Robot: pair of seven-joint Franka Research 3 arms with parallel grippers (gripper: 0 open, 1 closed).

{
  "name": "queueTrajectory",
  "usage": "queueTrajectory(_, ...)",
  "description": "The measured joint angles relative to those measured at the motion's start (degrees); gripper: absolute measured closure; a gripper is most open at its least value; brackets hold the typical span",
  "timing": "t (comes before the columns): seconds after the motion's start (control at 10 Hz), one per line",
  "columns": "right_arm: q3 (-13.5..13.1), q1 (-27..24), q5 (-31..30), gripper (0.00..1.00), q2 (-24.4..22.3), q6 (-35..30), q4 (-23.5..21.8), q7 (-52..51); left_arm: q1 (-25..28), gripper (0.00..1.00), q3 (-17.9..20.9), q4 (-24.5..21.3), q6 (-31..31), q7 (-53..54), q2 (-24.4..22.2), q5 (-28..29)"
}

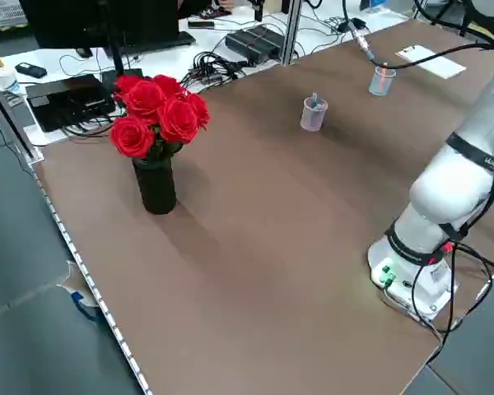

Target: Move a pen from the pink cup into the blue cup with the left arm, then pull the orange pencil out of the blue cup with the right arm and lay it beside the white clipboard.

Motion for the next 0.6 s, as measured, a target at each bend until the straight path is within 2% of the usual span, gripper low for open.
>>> queueTrajectory(0.6, 0.06, 0.00, 0.00, 0.00, 0.00, 0.11, 0.00, 1.15, -0.03, 0.01, -0.11, 0.00, 0.10, 0.18, 0.03, 0.00)
